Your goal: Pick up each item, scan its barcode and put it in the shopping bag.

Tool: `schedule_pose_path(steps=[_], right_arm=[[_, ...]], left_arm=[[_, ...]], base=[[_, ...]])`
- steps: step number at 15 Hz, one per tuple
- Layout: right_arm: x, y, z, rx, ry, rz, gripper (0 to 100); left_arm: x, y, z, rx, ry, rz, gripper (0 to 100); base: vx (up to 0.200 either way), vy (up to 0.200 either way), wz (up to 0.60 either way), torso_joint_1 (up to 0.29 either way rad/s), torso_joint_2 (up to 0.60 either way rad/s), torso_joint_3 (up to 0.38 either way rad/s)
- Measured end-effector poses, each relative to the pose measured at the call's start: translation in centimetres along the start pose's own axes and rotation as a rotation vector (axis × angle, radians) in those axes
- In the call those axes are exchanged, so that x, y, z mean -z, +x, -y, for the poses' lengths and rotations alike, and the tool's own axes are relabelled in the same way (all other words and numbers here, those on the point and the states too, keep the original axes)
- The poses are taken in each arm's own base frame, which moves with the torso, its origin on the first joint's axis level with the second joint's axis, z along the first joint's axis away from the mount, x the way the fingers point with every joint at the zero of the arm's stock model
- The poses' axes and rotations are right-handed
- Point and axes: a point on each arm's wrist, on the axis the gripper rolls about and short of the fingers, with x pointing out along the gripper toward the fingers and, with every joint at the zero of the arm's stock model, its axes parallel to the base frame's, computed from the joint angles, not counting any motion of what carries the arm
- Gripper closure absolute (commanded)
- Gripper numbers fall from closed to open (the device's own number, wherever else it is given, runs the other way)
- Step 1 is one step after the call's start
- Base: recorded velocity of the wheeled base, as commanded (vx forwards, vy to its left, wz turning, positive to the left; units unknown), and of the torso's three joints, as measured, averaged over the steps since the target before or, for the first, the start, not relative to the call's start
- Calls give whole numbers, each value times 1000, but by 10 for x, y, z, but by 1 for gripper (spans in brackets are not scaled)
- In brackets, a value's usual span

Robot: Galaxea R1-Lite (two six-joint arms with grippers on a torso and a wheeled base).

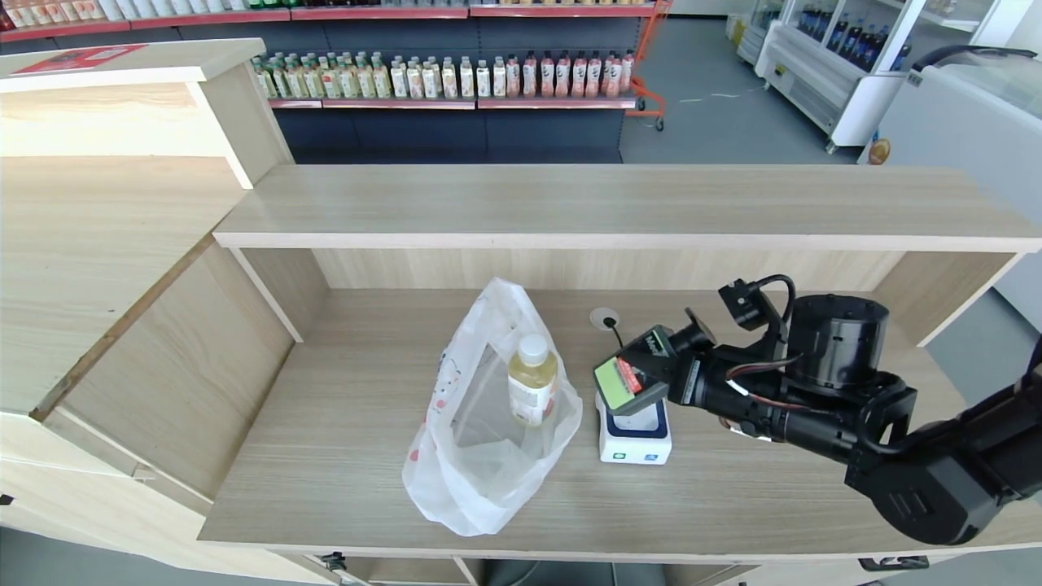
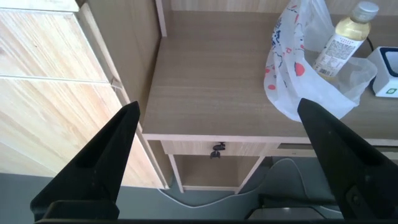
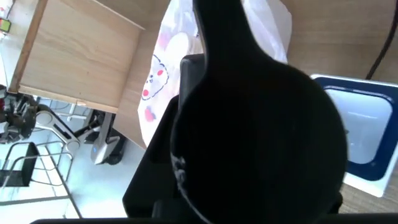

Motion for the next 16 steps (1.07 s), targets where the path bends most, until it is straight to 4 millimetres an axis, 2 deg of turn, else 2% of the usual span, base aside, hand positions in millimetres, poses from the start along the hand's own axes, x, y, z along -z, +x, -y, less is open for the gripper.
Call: schedule_pose_path(steps=[4,7,11,14,16], right_arm=[[18,12,-10,-33,-55,-59,100],[28,28,-8,11,-146,-66,100],[38,55,-8,16,-162,-67,100],[52,71,-1,24,-176,-97,100],[61,81,4,20,-250,-120,100]], left_arm=[[0,0,0,0,0,0,0],[0,0,0,0,0,0,0],[0,0,0,0,0,0,0],[0,0,0,0,0,0,0],[0,0,0,0,0,0,0]], base=[[0,0,0,0,0,0],[0,0,0,0,0,0],[0,0,0,0,0,0],[0,0,0,0,0,0],[0,0,0,0,0,0]])
